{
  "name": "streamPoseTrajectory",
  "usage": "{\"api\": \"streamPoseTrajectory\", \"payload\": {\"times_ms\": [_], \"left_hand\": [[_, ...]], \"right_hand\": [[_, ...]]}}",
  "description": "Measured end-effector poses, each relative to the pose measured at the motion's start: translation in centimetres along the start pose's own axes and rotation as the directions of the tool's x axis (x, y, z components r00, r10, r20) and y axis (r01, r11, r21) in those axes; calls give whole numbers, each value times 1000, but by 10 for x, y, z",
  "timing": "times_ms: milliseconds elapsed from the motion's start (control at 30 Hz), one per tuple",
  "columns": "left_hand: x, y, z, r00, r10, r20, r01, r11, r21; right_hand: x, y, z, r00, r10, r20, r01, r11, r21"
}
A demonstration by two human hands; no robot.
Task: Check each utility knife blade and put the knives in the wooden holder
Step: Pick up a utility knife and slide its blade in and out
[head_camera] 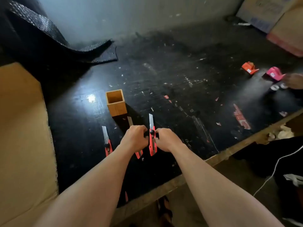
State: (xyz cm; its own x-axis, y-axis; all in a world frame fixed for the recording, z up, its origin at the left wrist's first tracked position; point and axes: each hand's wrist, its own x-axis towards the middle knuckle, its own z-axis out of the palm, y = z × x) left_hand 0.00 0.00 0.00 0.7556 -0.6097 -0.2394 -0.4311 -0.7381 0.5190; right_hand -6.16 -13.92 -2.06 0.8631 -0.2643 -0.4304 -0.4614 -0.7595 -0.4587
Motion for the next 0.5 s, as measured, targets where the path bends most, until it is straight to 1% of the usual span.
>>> {"api": "streamPoseTrajectory", "payload": {"times_ms": [67,200,333,400,500], "left_hand": [[10,1,9,998,-60,1,60,996,-65],[25,2,27,985,-171,-6,171,983,-60],[33,3,39,959,-284,5,283,953,-105],[37,8,45,944,-330,-6,325,933,-152],[40,12,53,908,-418,-39,392,877,-279]], "right_hand": [[8,5,4,999,17,-37,-15,998,57],[15,12,20,995,45,-88,-34,992,121],[22,18,26,988,83,-127,-54,974,221],[23,18,28,985,114,-129,-72,953,294],[23,21,27,980,168,-103,-111,901,419]]}}
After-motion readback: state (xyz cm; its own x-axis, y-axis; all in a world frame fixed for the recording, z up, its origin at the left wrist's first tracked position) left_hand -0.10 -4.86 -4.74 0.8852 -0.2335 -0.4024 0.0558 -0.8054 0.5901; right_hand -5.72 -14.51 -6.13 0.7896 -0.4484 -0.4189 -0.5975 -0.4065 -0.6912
